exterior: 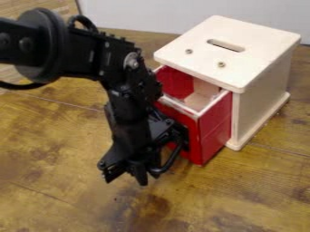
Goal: Open the drawer
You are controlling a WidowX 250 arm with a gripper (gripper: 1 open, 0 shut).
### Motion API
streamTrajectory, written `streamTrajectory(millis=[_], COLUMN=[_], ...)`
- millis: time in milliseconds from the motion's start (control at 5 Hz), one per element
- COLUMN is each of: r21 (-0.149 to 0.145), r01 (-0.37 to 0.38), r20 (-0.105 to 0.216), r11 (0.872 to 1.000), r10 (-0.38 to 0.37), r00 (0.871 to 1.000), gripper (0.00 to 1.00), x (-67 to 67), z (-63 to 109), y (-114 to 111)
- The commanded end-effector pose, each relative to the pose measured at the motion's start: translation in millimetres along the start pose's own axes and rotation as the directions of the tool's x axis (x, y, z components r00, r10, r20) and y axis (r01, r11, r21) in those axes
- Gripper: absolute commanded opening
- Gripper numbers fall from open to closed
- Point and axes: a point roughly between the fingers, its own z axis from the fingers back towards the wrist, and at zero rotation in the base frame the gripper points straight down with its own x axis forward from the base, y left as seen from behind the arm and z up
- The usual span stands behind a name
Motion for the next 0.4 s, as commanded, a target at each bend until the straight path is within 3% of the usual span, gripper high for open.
streamTrajectory(millis=[0,200], r21=[-0.031,-0.031], r01=[0.054,0.050], r20=[0.014,0.012], r11=[0.998,0.998], r10=[-0.053,-0.050], r00=[0.998,0.999], gripper=[0.00,0.00], x=[5.0,6.2], z=[17.7,16.6], y=[-0.8,-0.2])
